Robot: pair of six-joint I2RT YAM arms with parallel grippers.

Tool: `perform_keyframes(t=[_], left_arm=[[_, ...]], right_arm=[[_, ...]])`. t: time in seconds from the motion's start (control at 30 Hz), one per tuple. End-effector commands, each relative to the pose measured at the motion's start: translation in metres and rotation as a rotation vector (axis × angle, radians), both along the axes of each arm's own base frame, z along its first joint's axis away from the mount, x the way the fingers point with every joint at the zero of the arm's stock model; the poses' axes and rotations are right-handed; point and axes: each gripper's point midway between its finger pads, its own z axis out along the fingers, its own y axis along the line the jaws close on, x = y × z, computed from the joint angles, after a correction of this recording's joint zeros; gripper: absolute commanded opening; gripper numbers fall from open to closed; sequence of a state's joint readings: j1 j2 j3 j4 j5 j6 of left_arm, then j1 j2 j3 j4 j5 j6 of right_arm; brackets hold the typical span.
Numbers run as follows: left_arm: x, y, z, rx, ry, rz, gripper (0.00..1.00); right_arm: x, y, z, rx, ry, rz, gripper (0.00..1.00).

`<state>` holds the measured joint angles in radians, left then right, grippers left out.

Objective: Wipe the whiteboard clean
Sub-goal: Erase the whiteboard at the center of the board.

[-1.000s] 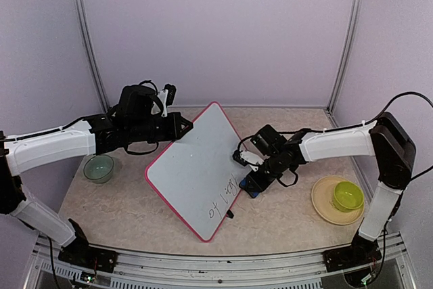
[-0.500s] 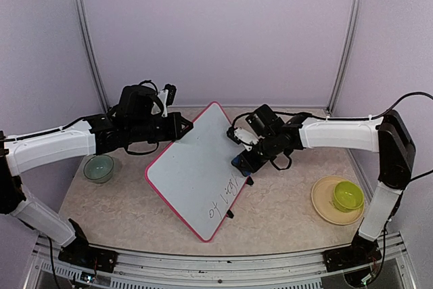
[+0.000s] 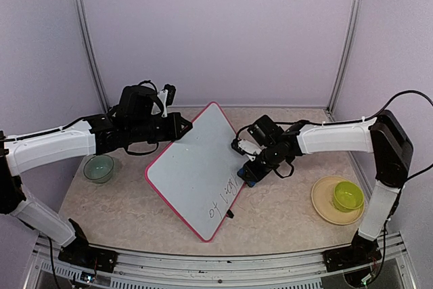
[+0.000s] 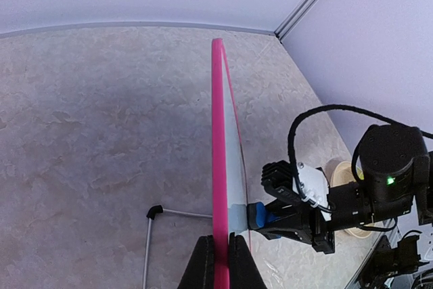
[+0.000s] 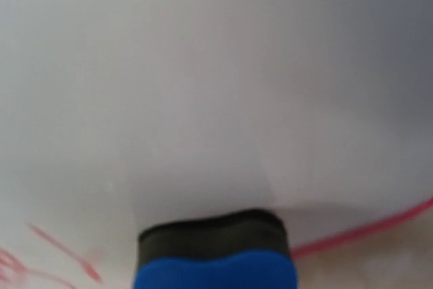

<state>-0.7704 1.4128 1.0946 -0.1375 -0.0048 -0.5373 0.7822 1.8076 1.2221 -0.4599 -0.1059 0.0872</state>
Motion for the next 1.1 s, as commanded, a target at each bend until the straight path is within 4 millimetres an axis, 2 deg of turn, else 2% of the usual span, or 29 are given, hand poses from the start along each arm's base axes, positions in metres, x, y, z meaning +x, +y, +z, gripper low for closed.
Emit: perform_keyframes(t=[0.0,0.17,0.27,0.33,0.47,0.57,0.67,0.77,0.83,1.07], left_arm=[[-0.024,-0.005,-0.026,0.066,0.077,-0.086,0.0],[-0.024,-0.005,-0.026,0.061,0.076,-0.086,0.0],[-0.025,-0.005,-0.026,0.058,0.078,-0.085,0.0],[-0.024,-0.005,-0.026,0.059,0.079,-0.084,0.0],[-0.024,-0.006,-0.026,0.058,0.08,-0.083,0.0],[-0.024,-0.006,-0.025,0.058,0.079,-0.081,0.0],[-0.024,-0.007,-0.026,0.057,0.082,-0.083,0.0],[-0.024,-0.007,-0.026,0.055,0.081,-0.085,0.0],[-0.025,-0.007,-0.027,0.055,0.082,-0.085,0.0],[-0.025,-0.007,-0.025,0.054,0.08,-0.086,0.0]], right_arm=[[-0.023,-0.016,-0.042,-0.087,0.102,0.002,0.0],[-0.025,-0.015,-0.039,-0.083,0.11,0.012,0.0],[-0.021,-0.005,-0.029,-0.053,0.097,0.032,0.0],[-0.021,0.011,-0.014,-0.004,0.071,0.076,0.0],[-0.02,0.044,0.035,0.09,-0.051,0.147,0.0],[-0.016,0.056,0.059,0.12,-0.117,0.152,0.0],[-0.012,0.059,0.07,0.123,-0.159,0.143,0.0],[-0.014,0.057,0.067,0.122,-0.166,0.136,0.0],[-0.018,0.053,0.057,0.106,-0.151,0.137,0.0],[-0.039,0.02,-0.011,-0.032,-0.038,0.121,0.0]])
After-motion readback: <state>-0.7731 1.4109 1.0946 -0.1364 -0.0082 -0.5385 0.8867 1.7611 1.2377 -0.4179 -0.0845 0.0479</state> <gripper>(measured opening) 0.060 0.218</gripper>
